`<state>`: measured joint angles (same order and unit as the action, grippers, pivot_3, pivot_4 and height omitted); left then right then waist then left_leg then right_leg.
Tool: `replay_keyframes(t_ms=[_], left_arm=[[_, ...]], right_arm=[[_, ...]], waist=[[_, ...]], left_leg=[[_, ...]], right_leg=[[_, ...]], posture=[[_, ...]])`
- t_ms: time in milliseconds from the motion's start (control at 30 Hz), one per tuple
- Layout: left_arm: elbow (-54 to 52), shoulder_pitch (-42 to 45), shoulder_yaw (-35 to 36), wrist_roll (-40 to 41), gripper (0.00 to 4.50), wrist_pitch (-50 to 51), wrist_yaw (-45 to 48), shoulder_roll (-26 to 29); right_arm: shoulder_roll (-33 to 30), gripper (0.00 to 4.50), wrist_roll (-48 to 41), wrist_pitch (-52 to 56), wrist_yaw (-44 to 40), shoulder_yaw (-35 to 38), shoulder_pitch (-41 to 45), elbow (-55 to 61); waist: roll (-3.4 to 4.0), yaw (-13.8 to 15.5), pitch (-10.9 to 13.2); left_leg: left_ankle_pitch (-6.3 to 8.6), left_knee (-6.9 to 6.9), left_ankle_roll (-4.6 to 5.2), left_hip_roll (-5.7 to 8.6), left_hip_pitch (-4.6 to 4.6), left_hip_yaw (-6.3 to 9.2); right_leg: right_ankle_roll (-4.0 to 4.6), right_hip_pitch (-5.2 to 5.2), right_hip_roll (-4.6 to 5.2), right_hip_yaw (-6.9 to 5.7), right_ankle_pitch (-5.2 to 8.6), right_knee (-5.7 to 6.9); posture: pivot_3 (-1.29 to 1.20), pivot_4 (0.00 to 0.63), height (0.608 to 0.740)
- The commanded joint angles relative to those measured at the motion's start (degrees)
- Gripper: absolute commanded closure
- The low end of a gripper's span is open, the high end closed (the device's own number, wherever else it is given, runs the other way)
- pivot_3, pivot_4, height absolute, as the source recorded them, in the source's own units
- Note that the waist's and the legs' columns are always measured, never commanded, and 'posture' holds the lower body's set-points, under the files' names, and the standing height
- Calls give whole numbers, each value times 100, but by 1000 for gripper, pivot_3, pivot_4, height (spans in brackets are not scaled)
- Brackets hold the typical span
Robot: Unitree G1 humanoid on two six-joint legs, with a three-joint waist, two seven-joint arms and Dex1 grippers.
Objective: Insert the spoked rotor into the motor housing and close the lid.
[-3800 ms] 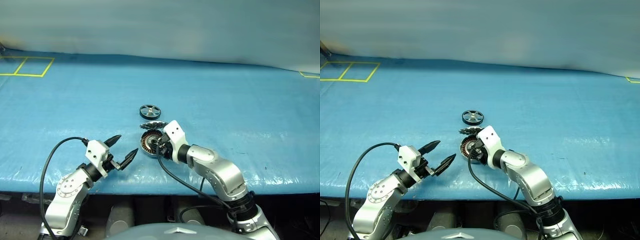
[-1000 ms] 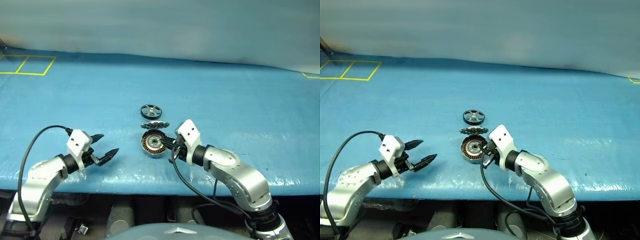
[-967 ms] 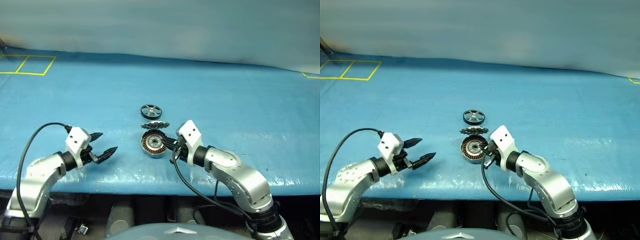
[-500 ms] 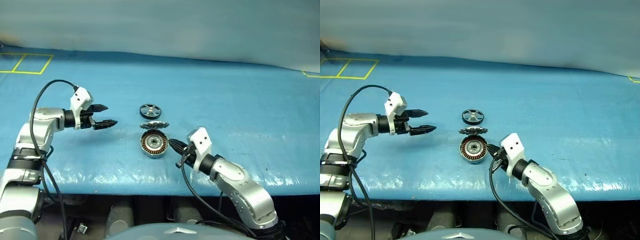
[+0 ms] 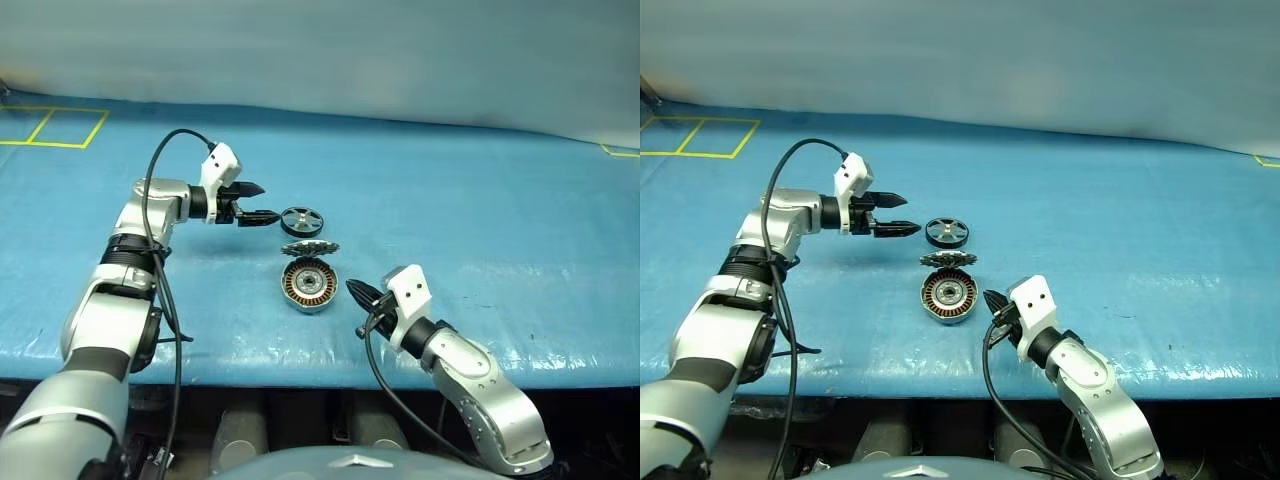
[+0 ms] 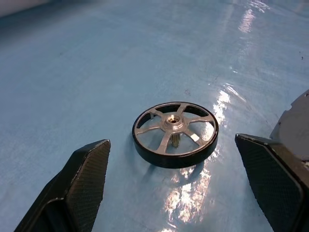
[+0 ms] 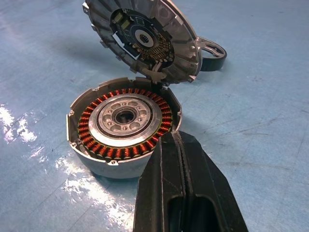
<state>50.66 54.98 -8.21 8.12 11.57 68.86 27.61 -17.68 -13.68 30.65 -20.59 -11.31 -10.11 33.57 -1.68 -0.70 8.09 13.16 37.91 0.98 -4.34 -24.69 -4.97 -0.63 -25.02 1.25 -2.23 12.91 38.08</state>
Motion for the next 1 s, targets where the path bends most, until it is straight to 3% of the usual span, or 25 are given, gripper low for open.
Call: replay_keyframes(t_ms=[33,300,400,1000], left_arm=[[247,273,32,-164,0,-400,-27,-131],[737,511,-49,-521,0,-551,-159,-503],[880,562,-20,-620,524,-626,-240,-585],[1378,714,4,-955,524,-830,-953,-1025]], right_arm=[[55,4488,47,-122,55,-28,7,56],[140,4488,111,-141,151,-57,32,20],[171,4500,135,-133,167,-54,38,16],[234,4500,238,-108,238,-57,14,11]], waist=[[0,3,0],[-1,8,0],[-1,4,0],[-1,1,-1]], left_leg=[[0,0,0,0,0,2],[1,8,2,3,2,7],[1,11,2,2,3,9],[1,25,3,6,10,26]], right_leg=[[0,1,-1,0,0,0],[-4,9,0,-2,-3,1],[-4,11,0,-3,-3,2],[-7,29,1,-11,-5,4]], posture=[[0,150,740],[0,150,740],[0,150,740],[0,150,740]])
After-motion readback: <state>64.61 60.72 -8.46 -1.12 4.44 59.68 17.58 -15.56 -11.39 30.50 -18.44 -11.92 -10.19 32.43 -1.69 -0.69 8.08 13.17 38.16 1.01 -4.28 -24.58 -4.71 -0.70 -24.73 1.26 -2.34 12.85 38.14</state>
